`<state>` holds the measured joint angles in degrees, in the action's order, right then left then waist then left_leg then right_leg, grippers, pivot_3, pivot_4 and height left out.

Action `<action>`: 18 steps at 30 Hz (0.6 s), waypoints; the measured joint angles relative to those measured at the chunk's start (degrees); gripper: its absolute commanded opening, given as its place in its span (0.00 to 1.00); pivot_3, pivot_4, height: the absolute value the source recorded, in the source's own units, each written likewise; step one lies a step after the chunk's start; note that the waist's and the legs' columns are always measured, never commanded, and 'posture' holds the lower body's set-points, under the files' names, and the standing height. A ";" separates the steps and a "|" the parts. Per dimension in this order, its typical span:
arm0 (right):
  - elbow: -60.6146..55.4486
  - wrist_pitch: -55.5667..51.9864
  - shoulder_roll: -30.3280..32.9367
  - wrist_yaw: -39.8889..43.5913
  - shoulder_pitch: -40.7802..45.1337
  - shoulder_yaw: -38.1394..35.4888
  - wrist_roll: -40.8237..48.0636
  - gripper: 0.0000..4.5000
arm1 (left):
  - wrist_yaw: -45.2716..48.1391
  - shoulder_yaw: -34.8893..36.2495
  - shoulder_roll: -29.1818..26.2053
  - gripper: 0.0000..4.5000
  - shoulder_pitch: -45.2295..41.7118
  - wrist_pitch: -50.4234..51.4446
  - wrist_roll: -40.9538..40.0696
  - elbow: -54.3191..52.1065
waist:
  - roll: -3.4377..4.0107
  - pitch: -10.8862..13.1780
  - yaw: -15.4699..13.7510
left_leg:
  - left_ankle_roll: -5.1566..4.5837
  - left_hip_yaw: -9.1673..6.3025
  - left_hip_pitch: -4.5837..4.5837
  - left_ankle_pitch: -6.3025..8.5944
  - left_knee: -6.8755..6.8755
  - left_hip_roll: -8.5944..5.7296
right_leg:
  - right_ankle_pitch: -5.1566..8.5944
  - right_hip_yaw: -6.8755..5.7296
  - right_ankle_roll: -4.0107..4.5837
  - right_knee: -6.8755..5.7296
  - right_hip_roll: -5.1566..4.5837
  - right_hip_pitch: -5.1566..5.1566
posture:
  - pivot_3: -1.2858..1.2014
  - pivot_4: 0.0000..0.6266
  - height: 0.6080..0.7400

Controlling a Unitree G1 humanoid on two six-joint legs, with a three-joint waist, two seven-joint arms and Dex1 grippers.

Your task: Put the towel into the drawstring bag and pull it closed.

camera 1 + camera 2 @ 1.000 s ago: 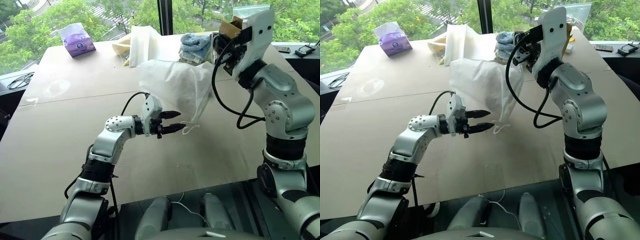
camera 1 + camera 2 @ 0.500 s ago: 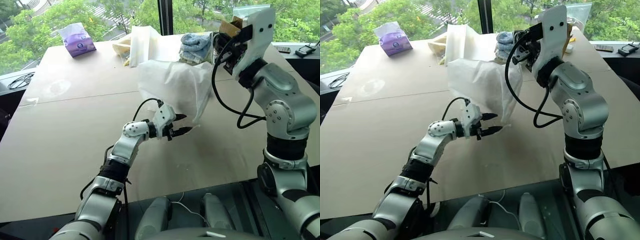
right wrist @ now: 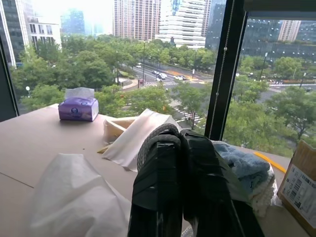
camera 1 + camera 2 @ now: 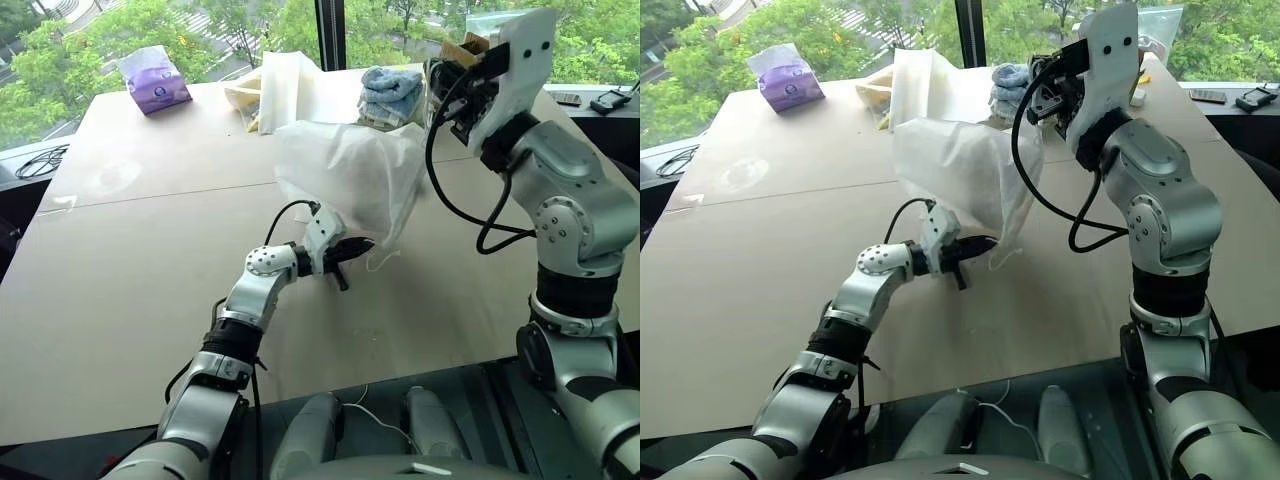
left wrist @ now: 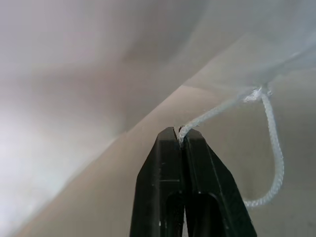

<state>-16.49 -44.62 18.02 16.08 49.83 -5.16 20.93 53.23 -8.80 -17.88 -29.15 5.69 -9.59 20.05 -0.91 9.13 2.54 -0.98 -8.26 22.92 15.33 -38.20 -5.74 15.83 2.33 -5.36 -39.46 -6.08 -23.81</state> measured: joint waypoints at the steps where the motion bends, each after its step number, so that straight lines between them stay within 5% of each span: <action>1: 0.18 0.01 0.54 -0.27 -0.03 -0.52 -0.09 0.00 | -0.32 0.35 -0.42 0.01 0.84 -0.43 0.08 -1.02 | 0.00 0.00 -0.05 | 0.00 0.00 0.00 0.00 0.00 0.00 | 0.00 0.00 0.00 0.00 -0.01 0.01 | 0.52 0.24 1.00; 10: 3.69 -2.52 2.40 -7.77 -5.65 -10.76 -0.64 0.00 | -22.13 8.01 -4.31 0.01 7.33 -20.11 11.52 -3.47 | 0.00 0.00 -0.22 | 0.00 0.04 -0.01 0.00 0.03 0.00 | 0.00 0.04 0.00 0.01 -0.03 0.00 | 0.52 0.24 1.00; 18: 8.99 -3.94 2.39 -17.49 -11.54 -16.33 -4.38 0.00 | -46.59 14.37 -7.13 0.01 8.11 -22.62 23.24 -3.04 | 0.00 0.00 -0.27 | 0.00 0.06 -0.01 0.00 0.04 -0.01 | 0.00 0.05 0.00 -0.01 -0.02 -0.01 | 0.52 0.24 1.00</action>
<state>-7.49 -48.56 20.40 -1.41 38.29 -21.49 16.55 6.65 5.57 -25.01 -21.04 -16.94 13.65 17.00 -0.91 9.12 2.27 -0.98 -8.20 22.91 15.33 -38.16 -5.75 15.83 2.39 -5.36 -39.47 -6.10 -23.81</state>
